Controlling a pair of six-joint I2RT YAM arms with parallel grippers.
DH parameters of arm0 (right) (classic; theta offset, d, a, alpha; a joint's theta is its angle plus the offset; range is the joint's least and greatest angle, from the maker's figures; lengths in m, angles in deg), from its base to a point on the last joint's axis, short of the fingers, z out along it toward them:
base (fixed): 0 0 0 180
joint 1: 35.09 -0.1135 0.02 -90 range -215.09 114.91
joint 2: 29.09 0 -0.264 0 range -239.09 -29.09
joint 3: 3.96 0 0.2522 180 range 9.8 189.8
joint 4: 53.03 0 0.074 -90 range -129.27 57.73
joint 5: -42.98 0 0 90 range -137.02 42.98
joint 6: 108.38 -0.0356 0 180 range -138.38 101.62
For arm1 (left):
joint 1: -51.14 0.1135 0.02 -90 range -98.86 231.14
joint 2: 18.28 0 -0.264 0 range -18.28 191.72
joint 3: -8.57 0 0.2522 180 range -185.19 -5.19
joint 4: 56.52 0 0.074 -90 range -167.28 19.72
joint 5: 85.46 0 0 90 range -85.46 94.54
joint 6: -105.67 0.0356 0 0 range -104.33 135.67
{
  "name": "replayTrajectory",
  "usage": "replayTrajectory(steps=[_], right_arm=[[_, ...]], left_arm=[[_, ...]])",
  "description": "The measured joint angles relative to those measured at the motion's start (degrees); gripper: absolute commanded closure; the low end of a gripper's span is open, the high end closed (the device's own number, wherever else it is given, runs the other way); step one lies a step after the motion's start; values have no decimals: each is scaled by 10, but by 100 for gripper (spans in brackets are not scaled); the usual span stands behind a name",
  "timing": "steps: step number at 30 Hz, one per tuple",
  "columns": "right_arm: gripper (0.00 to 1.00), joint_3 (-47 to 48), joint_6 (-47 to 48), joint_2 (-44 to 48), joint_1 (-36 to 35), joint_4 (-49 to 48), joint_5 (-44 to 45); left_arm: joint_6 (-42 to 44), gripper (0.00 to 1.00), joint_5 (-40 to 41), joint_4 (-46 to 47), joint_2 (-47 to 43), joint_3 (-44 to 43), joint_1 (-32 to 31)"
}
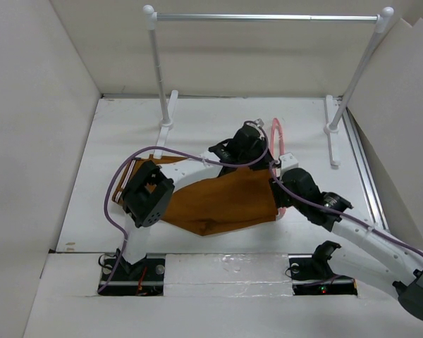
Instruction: Place the trousers on the hanger
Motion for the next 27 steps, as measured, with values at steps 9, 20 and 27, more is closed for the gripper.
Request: replayTrajectory(steps=[9, 20, 27], right_arm=[[23, 41, 1, 56, 7, 104, -92], [100, 35, 39, 50, 171, 59, -231], [50, -2, 46, -15, 194, -6, -297]], left_arm=[[-39, 100, -17, 46, 0, 92, -1], [-65, 80, 18, 66, 0, 116, -14], [-37, 64, 80, -6, 31, 32, -8]])
